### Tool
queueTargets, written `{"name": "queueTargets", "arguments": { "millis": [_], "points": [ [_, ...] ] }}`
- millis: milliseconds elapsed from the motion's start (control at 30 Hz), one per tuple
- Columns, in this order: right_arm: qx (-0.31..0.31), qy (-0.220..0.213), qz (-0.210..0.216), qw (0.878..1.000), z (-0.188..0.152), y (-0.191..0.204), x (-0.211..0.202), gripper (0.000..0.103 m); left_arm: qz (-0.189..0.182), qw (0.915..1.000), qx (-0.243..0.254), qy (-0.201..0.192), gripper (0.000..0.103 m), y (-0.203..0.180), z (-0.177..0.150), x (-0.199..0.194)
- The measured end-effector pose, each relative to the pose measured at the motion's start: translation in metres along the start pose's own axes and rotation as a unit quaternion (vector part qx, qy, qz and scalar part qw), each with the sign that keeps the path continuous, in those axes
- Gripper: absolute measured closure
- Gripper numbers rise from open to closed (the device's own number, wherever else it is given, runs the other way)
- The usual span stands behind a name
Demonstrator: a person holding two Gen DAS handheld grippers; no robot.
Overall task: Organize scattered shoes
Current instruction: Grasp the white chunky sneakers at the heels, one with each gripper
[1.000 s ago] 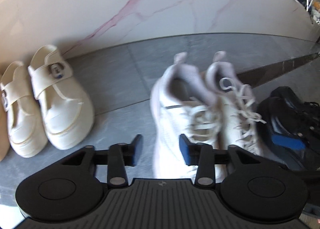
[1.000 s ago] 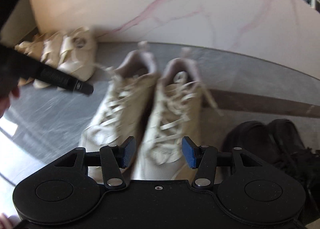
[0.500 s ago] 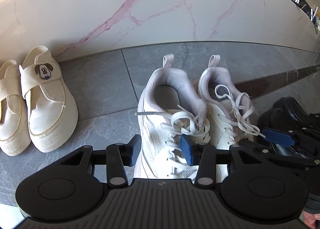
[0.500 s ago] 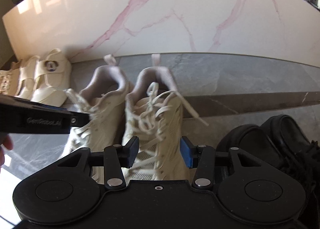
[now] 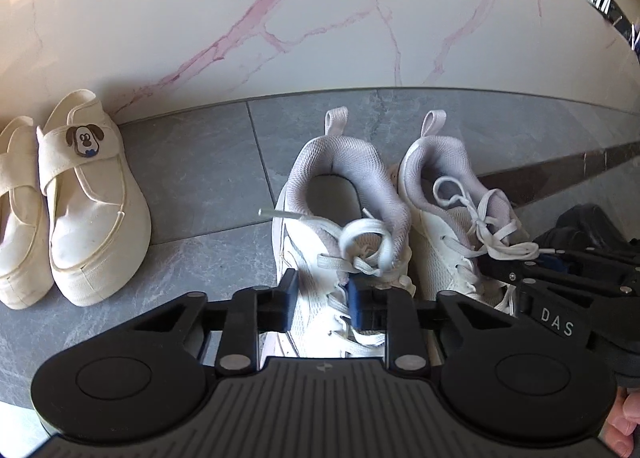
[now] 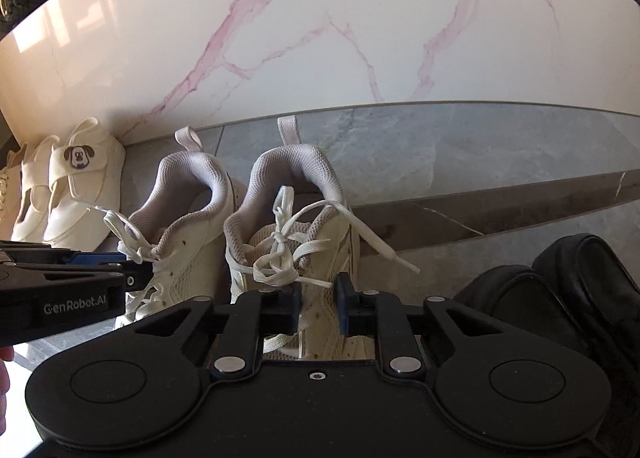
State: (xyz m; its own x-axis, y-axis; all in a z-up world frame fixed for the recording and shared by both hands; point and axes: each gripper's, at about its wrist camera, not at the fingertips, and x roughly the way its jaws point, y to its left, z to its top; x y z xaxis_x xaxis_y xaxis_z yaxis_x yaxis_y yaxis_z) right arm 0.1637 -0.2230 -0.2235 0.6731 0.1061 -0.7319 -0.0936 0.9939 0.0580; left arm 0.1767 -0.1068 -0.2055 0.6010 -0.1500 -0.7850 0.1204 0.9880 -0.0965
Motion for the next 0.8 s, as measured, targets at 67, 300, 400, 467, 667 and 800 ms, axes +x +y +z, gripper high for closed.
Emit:
{"name": "queueTargets", "arguments": {
  "millis": [67,300,400,467,667,800],
  "points": [
    [0.004,0.002,0.006,1.000,0.000,0.003,-0.003,0.092,-0.006,0.9999,-0.010,0.002,0.091,0.003,0.000,-0.001],
    [0.033,0.017,0.047,0.998,-0.002,0.008,-0.016,0.092,-0.008,0.9994,-0.027,0.021,0.092,0.013,-0.004,-0.012],
    [0.036,0.030,0.072,0.996,-0.006,0.016,-0.022,0.092,-0.002,0.9989,-0.035,0.031,0.092,0.025,-0.015,-0.026],
    [0.035,0.040,0.093,0.994,-0.009,0.025,-0.025,0.092,0.006,0.9984,-0.041,0.038,0.092,0.035,-0.023,-0.035],
    [0.025,0.069,0.160,0.984,-0.015,0.057,-0.026,0.092,0.045,0.9945,-0.077,0.055,0.093,0.078,-0.046,-0.064],
    [0.011,0.091,0.208,0.974,-0.018,0.091,-0.022,0.092,0.076,0.9899,-0.104,0.059,0.095,0.106,-0.057,-0.080]
  ]
}}
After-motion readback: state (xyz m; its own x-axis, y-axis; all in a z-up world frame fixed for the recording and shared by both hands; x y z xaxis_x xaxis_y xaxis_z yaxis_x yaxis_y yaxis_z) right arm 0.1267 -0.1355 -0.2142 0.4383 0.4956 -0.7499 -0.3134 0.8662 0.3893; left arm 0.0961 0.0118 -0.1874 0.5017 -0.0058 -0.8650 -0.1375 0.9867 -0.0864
